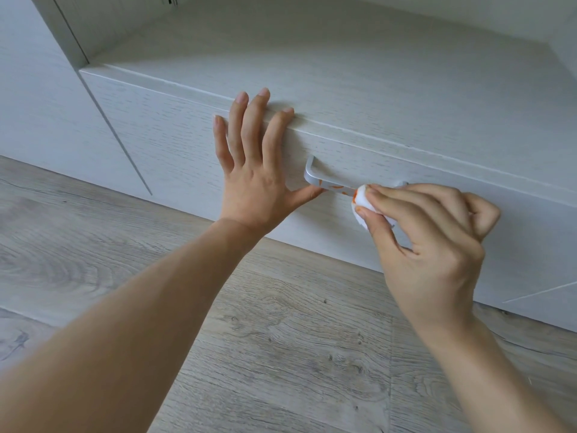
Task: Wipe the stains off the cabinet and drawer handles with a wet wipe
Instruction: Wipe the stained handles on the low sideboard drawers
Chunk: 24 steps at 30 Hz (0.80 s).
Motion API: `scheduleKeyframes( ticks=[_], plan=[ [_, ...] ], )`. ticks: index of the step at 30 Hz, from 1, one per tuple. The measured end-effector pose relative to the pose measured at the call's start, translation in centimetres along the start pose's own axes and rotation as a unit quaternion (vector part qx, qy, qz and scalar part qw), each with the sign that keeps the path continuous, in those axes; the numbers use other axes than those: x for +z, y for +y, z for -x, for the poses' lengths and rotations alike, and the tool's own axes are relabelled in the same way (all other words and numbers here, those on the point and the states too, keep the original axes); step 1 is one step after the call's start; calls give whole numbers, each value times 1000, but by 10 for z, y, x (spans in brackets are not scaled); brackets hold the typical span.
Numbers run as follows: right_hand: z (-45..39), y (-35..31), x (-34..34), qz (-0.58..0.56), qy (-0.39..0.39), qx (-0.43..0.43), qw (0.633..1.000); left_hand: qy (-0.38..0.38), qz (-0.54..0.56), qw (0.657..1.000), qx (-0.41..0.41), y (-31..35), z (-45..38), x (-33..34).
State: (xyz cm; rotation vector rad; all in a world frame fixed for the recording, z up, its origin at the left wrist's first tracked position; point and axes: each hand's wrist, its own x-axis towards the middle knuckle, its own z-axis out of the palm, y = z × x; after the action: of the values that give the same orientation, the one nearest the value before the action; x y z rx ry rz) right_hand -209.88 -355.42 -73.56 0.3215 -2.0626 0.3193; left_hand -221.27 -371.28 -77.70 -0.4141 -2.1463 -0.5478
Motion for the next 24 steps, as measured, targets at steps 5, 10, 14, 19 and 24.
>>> scheduleKeyframes(
  ticks=[5, 10, 14, 19, 24],
  plan=[
    [-2, 0, 4, -23, -19, 7, 1000, 6, 0, 1000, -1, 0, -1, 2],
    [-5, -1, 12, -53, -27, 1, 998, 12, -6, 1000, 3, -2, 0, 4],
    [-6, -2, 14, -62, -33, -3, 998, 13, -5, 1000, 7, -3, -1, 5],
    [-6, -5, 17, -68, -28, 5, 997, 10, -2, 1000, 9, -3, 0, 6],
    [-7, -6, 14, -70, -29, 9, 997, 6, 0, 1000, 8, -3, 0, 4]
  ],
)
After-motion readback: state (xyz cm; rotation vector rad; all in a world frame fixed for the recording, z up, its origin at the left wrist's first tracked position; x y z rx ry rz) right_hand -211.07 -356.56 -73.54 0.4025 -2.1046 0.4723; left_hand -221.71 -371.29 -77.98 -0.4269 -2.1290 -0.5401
